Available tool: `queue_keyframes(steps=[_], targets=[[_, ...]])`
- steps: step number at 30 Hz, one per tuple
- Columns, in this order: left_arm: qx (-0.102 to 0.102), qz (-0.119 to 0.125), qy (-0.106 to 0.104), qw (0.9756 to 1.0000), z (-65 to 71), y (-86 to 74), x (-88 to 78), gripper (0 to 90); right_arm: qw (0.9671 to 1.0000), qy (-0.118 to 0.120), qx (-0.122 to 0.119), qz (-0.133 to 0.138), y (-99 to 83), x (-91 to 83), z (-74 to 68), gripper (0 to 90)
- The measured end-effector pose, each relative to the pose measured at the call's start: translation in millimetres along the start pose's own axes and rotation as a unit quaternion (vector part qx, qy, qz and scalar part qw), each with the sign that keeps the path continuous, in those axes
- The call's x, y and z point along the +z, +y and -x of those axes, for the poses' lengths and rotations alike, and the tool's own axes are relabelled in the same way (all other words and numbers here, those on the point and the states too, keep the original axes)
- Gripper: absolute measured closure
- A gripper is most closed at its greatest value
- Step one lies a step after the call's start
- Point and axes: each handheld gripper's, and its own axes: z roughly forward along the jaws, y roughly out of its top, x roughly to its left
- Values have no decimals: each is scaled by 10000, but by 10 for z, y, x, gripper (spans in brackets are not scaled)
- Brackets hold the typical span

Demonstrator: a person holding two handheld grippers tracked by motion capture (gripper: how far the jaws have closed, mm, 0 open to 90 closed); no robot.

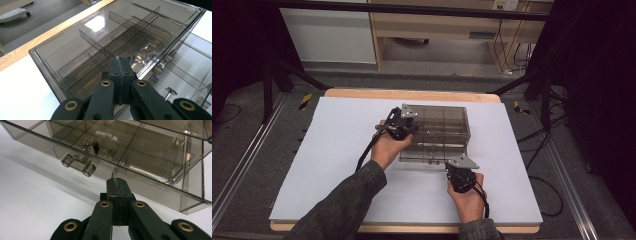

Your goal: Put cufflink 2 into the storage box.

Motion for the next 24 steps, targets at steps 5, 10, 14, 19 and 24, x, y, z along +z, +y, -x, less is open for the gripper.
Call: queue_keyframes(steps=[5,10,14,19,24], targets=[[-1,-24,-1,10000,0,7,1,900,10000,-15,36,-15,16,14,26,900],[-16,-37,2,10000,1,12,1,900,10000,-44,86,-26,25,33,48,900],[-20,-38,-24,10000,-1,13,2,900,9999,-68,97,-28,33,49,59,900],[-29,-37,-30,10000,3,18,8,900,9999,-54,98,-12,46,69,74,900],[-5,-46,-25,10000,16,26,14,900,9999,-66,109,-26,59,94,93,900]])
